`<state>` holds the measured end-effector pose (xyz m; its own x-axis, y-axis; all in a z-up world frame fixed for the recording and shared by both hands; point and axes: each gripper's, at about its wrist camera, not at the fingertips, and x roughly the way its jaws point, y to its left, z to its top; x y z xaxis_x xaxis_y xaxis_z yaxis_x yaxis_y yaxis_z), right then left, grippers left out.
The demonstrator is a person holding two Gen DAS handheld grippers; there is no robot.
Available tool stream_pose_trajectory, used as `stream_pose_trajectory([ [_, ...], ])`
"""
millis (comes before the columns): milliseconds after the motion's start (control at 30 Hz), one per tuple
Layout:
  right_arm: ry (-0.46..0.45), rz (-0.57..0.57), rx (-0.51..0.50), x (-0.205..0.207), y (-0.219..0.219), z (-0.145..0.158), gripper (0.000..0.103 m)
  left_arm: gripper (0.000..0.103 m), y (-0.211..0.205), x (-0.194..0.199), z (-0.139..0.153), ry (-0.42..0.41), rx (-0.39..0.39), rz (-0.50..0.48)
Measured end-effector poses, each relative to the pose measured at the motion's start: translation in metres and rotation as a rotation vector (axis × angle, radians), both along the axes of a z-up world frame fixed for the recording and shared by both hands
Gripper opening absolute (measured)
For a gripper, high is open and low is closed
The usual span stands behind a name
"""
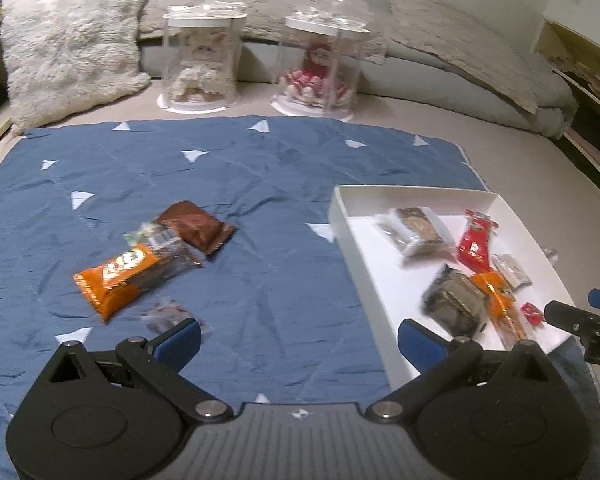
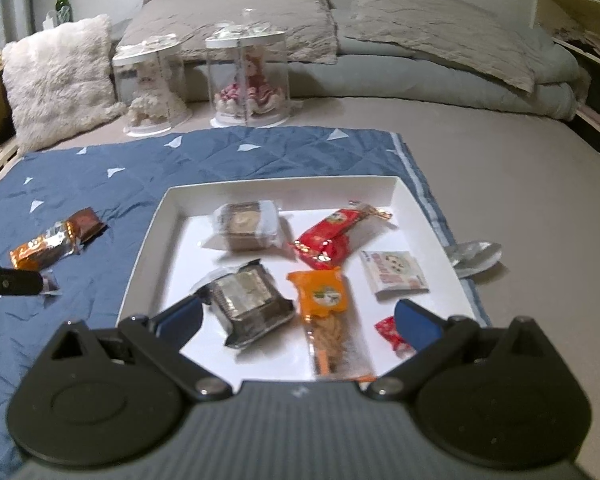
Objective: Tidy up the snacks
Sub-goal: 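Grasp the small white wrapped sweet with the right gripper while the left grasps the orange bread packet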
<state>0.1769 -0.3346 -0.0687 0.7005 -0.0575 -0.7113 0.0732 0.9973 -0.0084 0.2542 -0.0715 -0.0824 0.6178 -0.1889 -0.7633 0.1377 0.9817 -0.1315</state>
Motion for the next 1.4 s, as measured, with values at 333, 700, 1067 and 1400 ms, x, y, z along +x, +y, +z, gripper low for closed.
stream_pose_trajectory([
  [333, -0.005, 0.067, 0.023, 0.019, 0.042, 0.0, 0.103, 0.103, 0.055, -0.001, 0.005, -0.007, -0.002, 0.11],
  [700, -0.006, 0.197, 0.058, 0.042, 0.103, -0.008, 0.103, 0.103, 0.117, -0.001, 0.007, -0.019, -0.02, 0.229],
  [1067, -0.019, 0.394, 0.082, 0.071, 0.177, -0.031, 0.103, 0.103, 0.16, 0.021, -0.006, -0.022, -0.123, 0.327],
  [1400, 0.043, 0.601, 0.13, 0.113, 0.233, -0.064, 0.098, 0.103, 0.155, 0.077, -0.03, -0.019, -0.207, 0.24],
])
